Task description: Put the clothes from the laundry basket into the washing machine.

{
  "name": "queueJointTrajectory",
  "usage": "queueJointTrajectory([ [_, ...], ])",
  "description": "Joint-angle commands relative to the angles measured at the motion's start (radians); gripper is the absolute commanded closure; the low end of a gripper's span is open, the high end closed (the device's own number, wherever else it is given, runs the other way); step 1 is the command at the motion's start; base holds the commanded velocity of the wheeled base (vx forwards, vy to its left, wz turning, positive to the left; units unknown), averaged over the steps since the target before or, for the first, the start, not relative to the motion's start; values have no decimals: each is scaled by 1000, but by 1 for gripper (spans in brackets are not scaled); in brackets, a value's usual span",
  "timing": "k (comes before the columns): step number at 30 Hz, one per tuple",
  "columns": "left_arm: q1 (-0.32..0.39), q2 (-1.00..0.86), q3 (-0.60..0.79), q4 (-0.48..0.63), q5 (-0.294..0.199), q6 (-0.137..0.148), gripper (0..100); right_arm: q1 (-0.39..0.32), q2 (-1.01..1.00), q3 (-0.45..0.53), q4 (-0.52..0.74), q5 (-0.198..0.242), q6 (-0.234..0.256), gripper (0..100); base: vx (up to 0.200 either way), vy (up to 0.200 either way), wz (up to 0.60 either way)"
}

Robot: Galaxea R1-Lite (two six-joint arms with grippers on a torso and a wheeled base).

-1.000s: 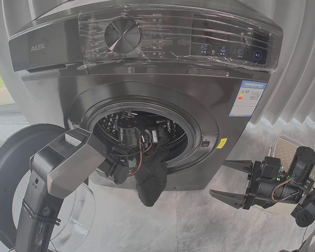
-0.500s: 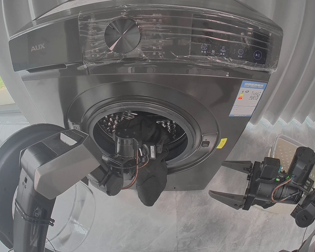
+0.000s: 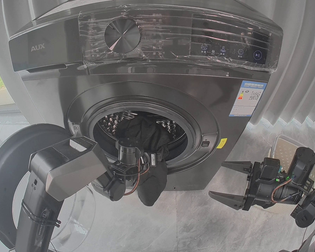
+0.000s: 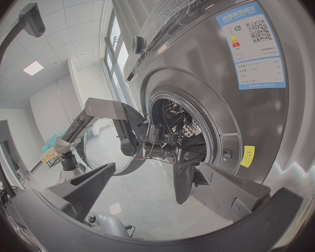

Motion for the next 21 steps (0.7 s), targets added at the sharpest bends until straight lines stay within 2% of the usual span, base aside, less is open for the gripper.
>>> queueJointTrajectory([
  [1,2,29,-17,-1,1,1,100,0,2,-1,-1,1,0,0,0,0,0],
  [15,5,46,-45,-10,1,1,100,14,-3,-3,-1,-1,0,0,0,0,0],
  [21,11,29,-192,-18,14,-5,100,14,-4,-4,-1,-1,0,0,0,0,0],
])
